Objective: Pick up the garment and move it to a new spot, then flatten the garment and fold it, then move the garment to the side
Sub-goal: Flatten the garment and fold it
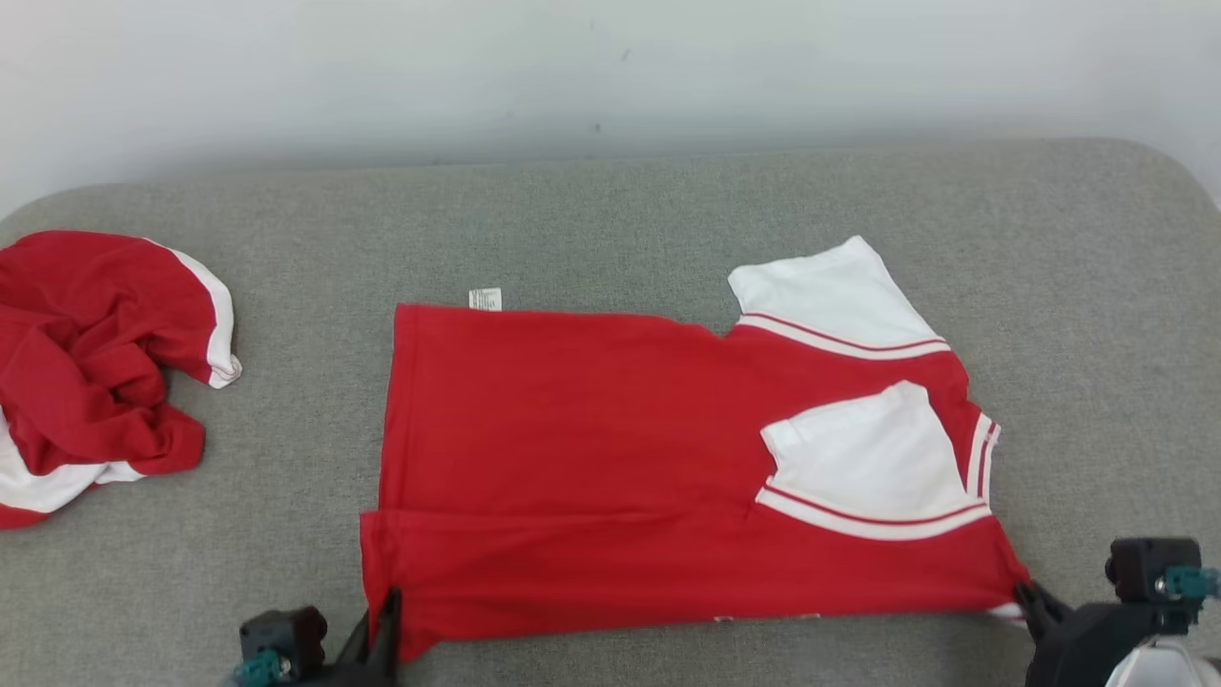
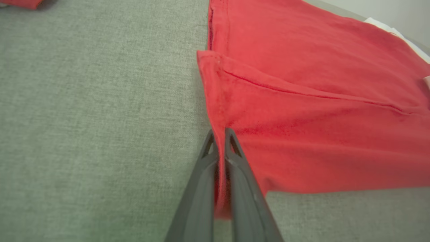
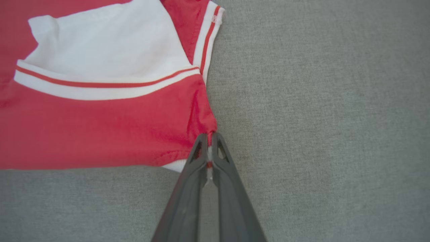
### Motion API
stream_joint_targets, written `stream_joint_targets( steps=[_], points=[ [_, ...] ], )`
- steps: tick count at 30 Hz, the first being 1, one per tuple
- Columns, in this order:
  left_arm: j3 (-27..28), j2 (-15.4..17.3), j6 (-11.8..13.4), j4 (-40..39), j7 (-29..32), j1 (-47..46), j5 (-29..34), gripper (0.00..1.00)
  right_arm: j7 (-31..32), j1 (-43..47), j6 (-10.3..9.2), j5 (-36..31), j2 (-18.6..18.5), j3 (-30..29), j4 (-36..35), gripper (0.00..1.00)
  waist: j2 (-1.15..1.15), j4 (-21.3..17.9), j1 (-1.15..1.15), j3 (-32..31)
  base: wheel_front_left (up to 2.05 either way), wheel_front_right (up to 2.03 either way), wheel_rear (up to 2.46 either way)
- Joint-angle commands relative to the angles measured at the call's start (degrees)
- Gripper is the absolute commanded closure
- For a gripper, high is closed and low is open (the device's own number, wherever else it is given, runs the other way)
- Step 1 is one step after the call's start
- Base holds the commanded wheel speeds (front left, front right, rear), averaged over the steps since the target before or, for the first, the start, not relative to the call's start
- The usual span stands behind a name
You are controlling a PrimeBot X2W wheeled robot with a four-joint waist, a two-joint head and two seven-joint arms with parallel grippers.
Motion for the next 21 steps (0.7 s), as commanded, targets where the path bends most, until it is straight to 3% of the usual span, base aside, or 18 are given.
stream_joint_targets(
  steps=[1, 9, 10, 11, 12, 21],
  points=[
    [0.03, 0.59, 0.52, -0.67, 0.31, 1.71, -0.13, 1.00, -0.22, 1.37, -0.16, -0.77, 0.22, -0.35, 0.01, 1.00, 0.00, 0.05, 0.00, -0.34, 0.00, 0.00, 0.00],
    [-0.26, 1.37, 2.16, -5.92, 2.80, 7.49, -1.15, 1.00, -0.78, 4.24, -0.16, -2.15, 1.39, -0.26, 0.80, 1.00, 0.00, 0.06, 0.00, -1.39, 0.00, 0.00, 0.00],
    [-0.27, 1.42, 2.34, -6.67, 3.08, 7.96, -1.38, 0.90, -0.93, 4.25, -0.16, -2.41, 1.42, -0.38, 0.84, 0.83, 0.00, 0.11, 0.00, -1.50, 0.00, 0.00, 0.00],
    [-0.34, 1.69, 2.54, -7.50, 2.94, 8.18, -1.00, 0.62, -0.81, 4.28, -0.16, -2.62, 1.63, -0.68, 1.01, 0.00, 0.00, 0.17, 0.00, -1.59, 0.00, 0.00, 0.00],
    [-0.45, 1.90, 2.44, -8.26, 2.60, 8.48, -0.72, 0.00, -1.09, 4.20, -0.16, -2.88, 1.88, -1.13, 0.97, 0.00, 0.00, 0.23, 0.00, -1.66, 0.00, 0.00, 0.00],
    [-1.22, 3.80, 0.29, -12.20, 0.81, 9.09, -0.37, 0.00, -1.02, 1.43, -0.16, -2.68, 2.30, -2.42, -0.58, 0.00, 0.00, 0.45, 0.00, -2.08, 0.00, 0.00, 0.00]
  ],
)
